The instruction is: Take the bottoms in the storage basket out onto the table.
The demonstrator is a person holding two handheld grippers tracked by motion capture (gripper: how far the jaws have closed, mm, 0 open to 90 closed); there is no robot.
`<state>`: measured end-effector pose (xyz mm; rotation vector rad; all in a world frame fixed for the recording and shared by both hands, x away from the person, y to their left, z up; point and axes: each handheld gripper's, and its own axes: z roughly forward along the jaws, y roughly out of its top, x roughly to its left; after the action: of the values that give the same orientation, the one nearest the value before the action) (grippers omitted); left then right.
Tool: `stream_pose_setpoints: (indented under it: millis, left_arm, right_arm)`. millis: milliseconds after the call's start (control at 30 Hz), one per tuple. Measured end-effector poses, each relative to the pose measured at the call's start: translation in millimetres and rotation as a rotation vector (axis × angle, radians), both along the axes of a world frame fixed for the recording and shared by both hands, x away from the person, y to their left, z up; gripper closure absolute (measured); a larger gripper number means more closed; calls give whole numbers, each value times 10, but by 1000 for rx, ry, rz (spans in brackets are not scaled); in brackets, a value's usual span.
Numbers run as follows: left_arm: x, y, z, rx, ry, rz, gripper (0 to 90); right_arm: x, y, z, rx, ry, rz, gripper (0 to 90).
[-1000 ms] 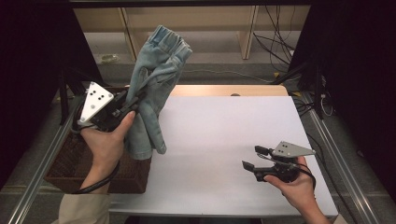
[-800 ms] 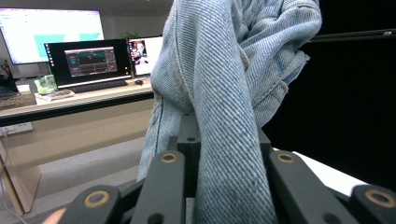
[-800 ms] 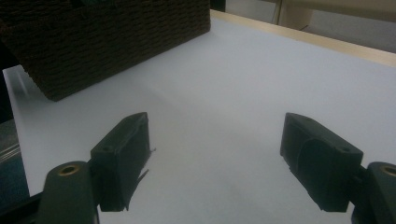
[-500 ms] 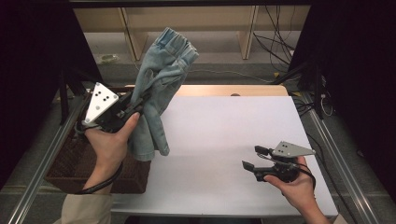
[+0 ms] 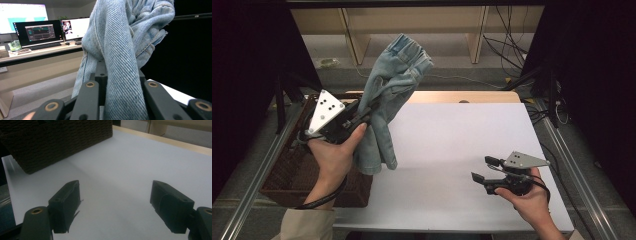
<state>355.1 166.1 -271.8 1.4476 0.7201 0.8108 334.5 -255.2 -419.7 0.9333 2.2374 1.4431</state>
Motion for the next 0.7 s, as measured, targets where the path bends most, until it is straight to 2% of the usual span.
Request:
stream_pose_setpoints:
  millis: [467, 700]
  left_arm:
    - [-16, -98, -22, 18, 6, -29, 750]
    - [-18, -123, -30, 10, 15, -47, 750]
  right_arm:
    - [-1, -1, 0, 0, 1, 1, 252]
    - [-1, 0, 0, -1, 0, 1, 252]
